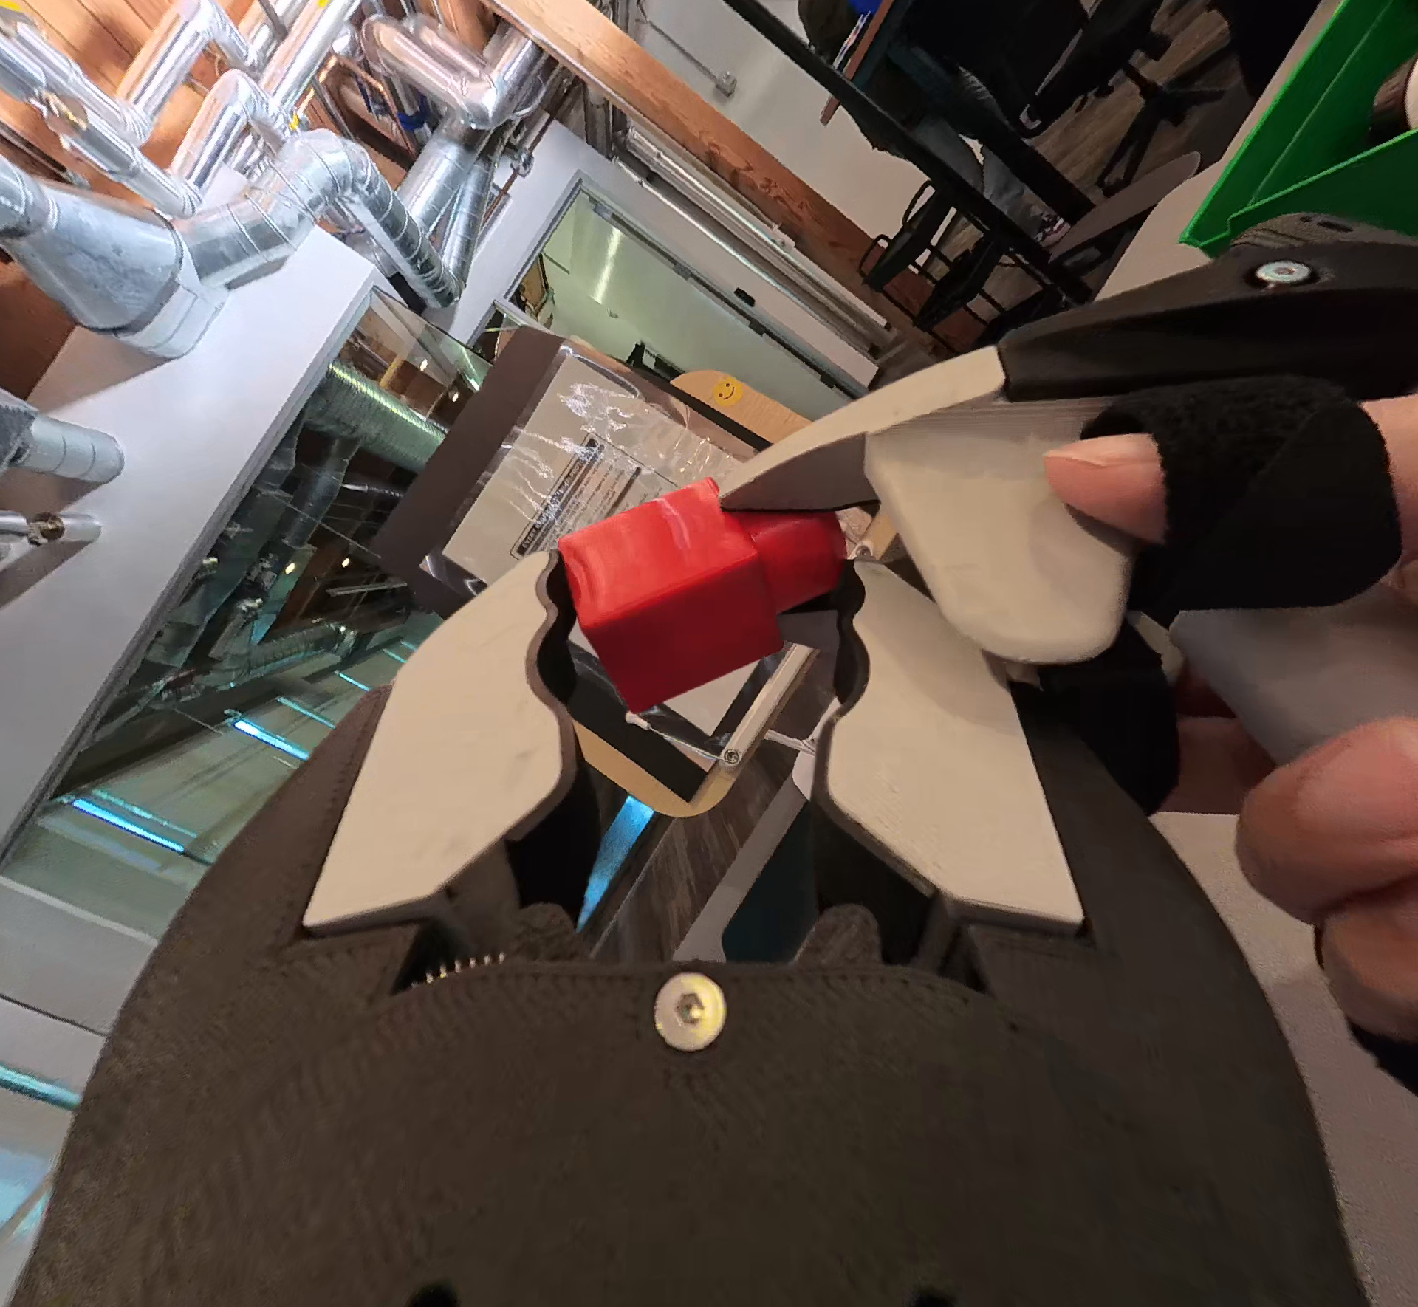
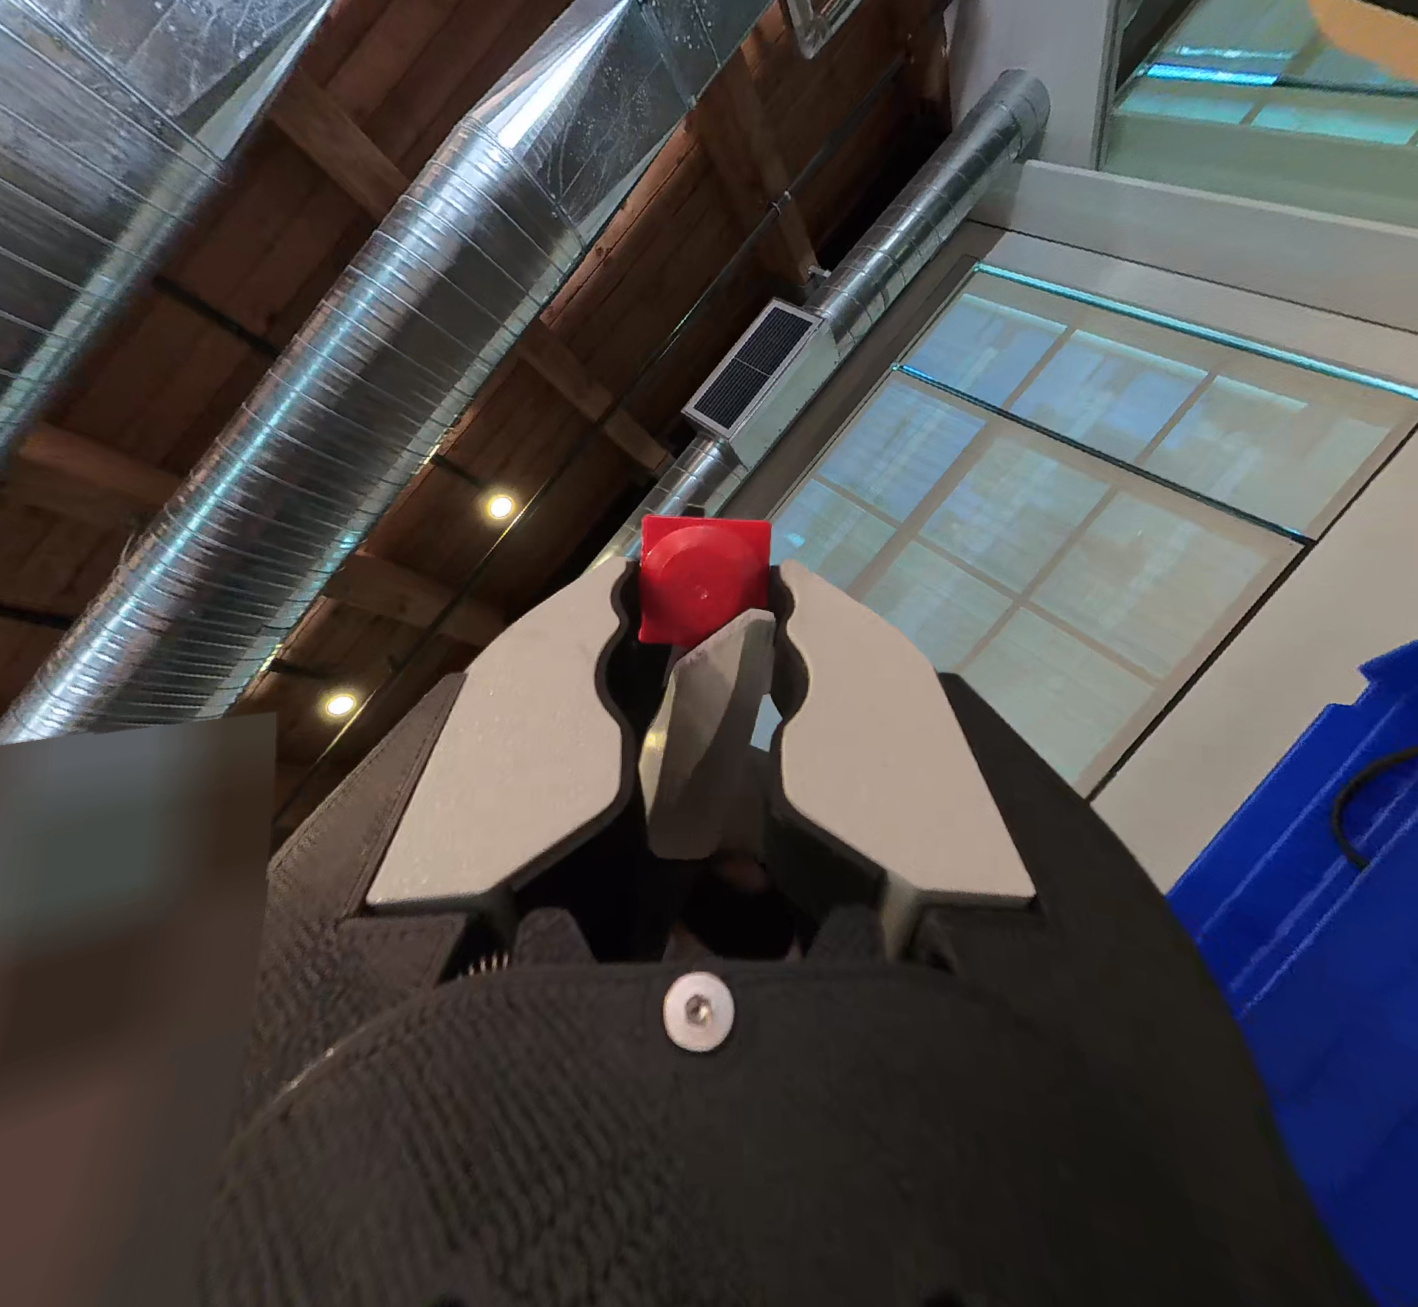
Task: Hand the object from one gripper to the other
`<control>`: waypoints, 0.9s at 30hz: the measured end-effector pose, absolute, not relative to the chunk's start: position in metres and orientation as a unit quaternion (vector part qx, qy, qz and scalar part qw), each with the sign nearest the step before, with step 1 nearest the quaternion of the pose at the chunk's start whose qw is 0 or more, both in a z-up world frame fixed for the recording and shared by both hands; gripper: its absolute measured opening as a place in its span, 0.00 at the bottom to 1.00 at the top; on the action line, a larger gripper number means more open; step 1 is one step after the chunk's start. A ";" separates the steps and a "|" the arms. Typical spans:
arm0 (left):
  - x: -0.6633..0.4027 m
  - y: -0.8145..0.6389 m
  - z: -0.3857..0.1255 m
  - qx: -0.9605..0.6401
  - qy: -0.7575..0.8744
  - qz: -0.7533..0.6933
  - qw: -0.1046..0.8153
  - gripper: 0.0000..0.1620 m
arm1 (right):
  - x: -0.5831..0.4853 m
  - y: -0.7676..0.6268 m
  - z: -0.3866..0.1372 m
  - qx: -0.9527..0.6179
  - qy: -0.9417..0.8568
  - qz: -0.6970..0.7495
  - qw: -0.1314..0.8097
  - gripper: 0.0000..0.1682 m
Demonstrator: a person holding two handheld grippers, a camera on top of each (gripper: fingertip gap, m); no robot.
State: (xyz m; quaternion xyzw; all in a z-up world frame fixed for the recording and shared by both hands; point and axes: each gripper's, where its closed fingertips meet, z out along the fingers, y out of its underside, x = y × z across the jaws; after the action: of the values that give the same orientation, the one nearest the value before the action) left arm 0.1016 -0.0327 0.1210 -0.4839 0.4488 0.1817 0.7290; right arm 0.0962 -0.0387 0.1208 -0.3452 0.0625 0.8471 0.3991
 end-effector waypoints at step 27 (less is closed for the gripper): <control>0.077 -0.111 0.147 -0.578 0.417 -0.500 0.492 0.40 | 0.104 -0.083 0.131 -0.307 -0.486 0.245 0.781 0.29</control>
State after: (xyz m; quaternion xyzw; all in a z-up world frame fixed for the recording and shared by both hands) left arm 0.0766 -0.1106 0.1468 -0.5779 0.4166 -0.5001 0.4924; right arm 0.1037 -0.0835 0.1315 -0.3069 -0.4861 0.2451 0.7807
